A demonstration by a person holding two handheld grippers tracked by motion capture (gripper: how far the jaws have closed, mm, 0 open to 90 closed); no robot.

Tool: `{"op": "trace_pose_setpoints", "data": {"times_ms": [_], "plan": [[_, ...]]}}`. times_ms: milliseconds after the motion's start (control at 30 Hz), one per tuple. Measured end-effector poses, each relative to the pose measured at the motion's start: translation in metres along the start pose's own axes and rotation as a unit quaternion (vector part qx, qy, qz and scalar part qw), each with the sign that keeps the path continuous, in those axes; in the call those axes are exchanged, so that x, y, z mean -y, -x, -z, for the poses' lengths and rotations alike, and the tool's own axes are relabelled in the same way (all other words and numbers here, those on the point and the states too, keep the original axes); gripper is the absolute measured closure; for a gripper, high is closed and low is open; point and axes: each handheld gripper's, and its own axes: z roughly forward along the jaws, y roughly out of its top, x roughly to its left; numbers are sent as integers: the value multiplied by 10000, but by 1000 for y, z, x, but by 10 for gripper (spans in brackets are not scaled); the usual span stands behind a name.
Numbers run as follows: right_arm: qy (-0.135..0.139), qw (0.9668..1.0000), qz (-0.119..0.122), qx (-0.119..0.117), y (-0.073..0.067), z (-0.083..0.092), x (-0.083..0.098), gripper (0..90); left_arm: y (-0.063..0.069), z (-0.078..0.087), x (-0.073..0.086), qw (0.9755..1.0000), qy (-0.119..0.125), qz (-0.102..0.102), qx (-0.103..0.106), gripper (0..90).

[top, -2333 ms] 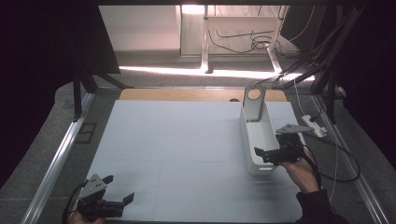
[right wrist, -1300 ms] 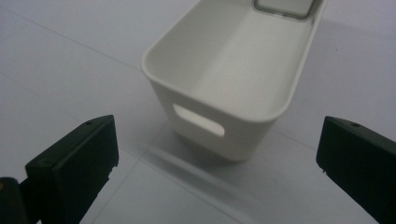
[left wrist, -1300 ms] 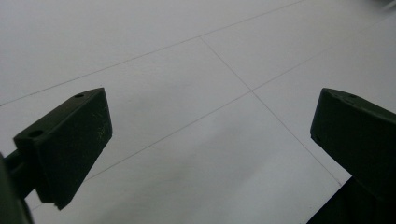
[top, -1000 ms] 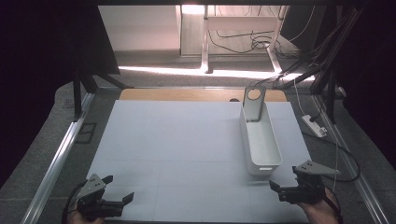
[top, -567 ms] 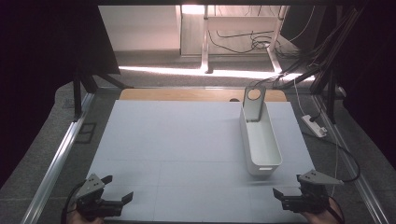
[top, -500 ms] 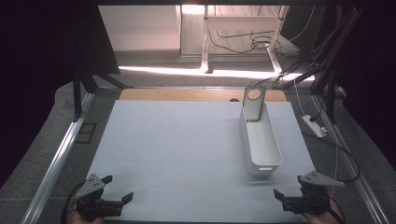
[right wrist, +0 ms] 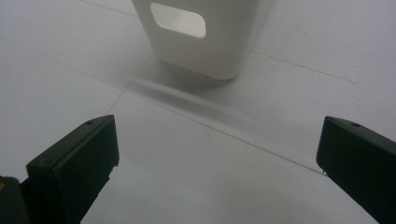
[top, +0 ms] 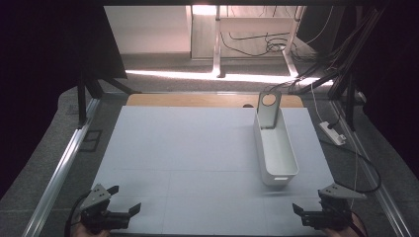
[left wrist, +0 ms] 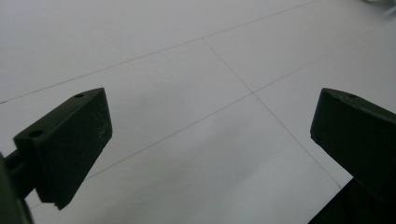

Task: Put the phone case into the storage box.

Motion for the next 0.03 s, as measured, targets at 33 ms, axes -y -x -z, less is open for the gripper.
{"op": "trace_pose_setpoints", "data": {"times_ms": [33], "plan": [[0, 10000, 0, 0, 0, 0, 0, 0, 0, 0, 0, 10000, -11, -10, -3, 0]]}}
